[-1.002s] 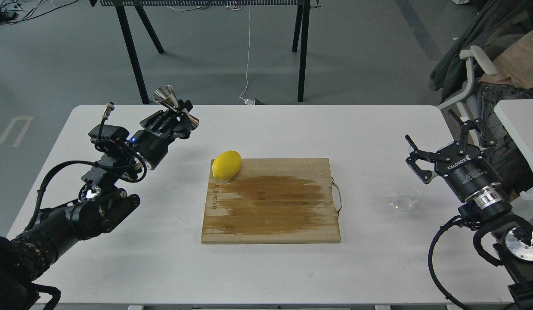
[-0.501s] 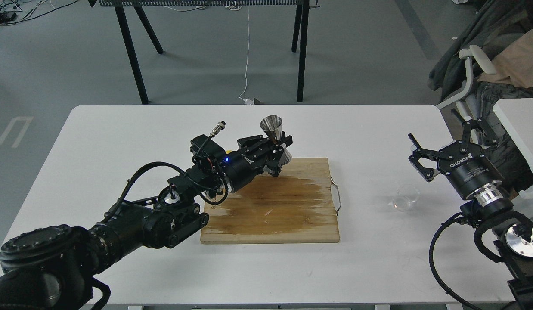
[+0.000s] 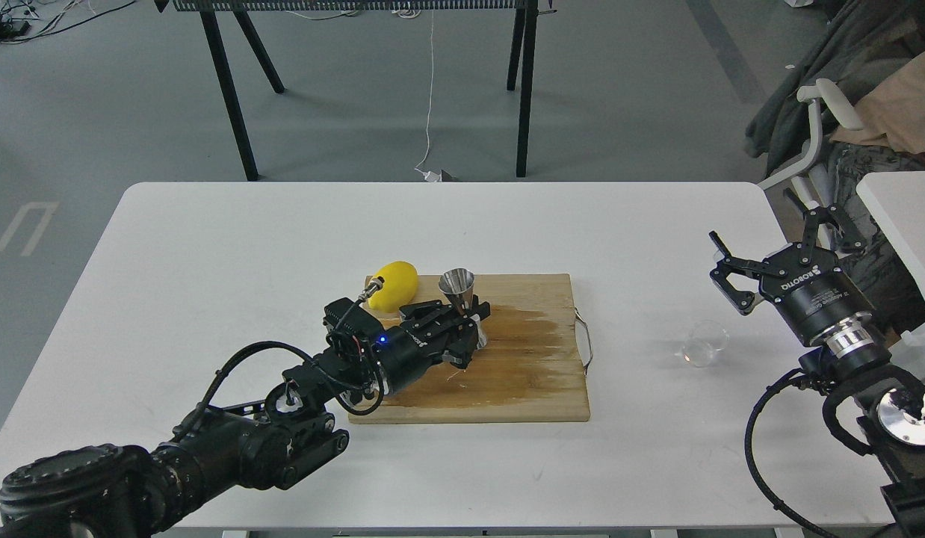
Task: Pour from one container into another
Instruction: 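Lower the jigger onto the board center and set it upright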
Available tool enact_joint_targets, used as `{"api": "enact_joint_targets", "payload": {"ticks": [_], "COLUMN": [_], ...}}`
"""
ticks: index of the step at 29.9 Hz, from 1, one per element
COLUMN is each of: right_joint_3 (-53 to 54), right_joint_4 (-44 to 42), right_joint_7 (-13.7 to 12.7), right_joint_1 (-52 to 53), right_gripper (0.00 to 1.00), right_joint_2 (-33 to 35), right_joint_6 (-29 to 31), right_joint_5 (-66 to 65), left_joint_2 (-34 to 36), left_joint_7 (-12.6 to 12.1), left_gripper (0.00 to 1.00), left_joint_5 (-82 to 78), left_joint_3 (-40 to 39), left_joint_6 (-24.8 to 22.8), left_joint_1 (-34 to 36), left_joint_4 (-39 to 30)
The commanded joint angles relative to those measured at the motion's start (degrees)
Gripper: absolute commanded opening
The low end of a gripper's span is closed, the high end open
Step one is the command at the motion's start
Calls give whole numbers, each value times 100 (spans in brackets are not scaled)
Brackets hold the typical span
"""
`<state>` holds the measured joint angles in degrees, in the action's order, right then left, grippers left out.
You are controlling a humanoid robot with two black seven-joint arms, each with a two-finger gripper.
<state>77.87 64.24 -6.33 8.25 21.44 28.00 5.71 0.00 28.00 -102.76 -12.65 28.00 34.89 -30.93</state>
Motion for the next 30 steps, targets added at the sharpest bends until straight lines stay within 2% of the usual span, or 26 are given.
{"api": "enact_joint_targets", "payload": {"ticks": [1, 12, 16, 19, 28, 30], "right_joint_3": [0, 0, 0, -9, -9, -9], "right_joint_4": [0, 0, 0, 0, 0, 0], "right_joint_7": [0, 0, 0, 0, 0, 0], "right_joint_1": [2, 2, -7, -7, -7, -7], "right_gripper": [98, 98, 99, 98, 98, 98], "right_joint_2": [0, 0, 0, 0, 0, 0], "right_joint_6": [0, 0, 0, 0, 0, 0], "right_joint_5": [0, 0, 0, 0, 0, 0], "left_joint_2": [0, 0, 0, 0, 0, 0], "left_joint_7": [0, 0, 0, 0, 0, 0], "left_gripper": [7, 14, 24, 37, 53, 60], "left_joint_5": [-7, -7, -7, 2, -7, 2], "left_joint_3": [-1, 8, 8, 8, 8, -1], "left_joint_6": [0, 0, 0, 0, 0, 0], "left_joint_1": [-87, -52, -44, -44, -79, -79], "left_joint_4": [25, 192, 228, 228, 201, 166]}}
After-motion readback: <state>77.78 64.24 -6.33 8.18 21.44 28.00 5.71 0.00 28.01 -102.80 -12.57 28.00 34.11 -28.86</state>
